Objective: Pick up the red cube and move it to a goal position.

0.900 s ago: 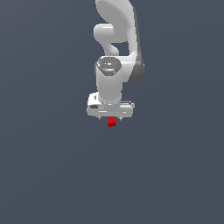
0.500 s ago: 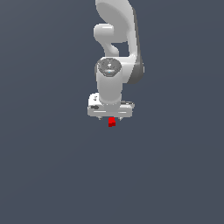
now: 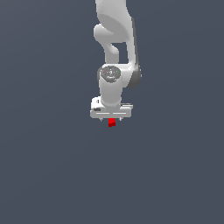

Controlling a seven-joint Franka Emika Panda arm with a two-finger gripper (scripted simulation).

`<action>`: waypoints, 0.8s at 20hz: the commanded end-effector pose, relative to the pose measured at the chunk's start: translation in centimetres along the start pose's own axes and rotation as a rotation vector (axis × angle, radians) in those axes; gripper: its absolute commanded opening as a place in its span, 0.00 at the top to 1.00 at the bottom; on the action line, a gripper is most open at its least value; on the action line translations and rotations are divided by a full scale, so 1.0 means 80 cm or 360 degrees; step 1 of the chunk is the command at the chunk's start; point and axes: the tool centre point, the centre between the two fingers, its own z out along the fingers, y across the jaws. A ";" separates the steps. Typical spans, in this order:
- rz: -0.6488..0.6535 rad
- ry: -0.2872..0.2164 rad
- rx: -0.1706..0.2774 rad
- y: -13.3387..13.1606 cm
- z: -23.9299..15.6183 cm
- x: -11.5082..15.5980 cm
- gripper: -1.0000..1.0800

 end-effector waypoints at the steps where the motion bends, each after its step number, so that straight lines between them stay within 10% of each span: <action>1: -0.0031 0.0010 0.0001 -0.002 0.020 -0.010 0.04; 16: -0.0154 0.0055 0.0005 -0.006 0.103 -0.044 0.04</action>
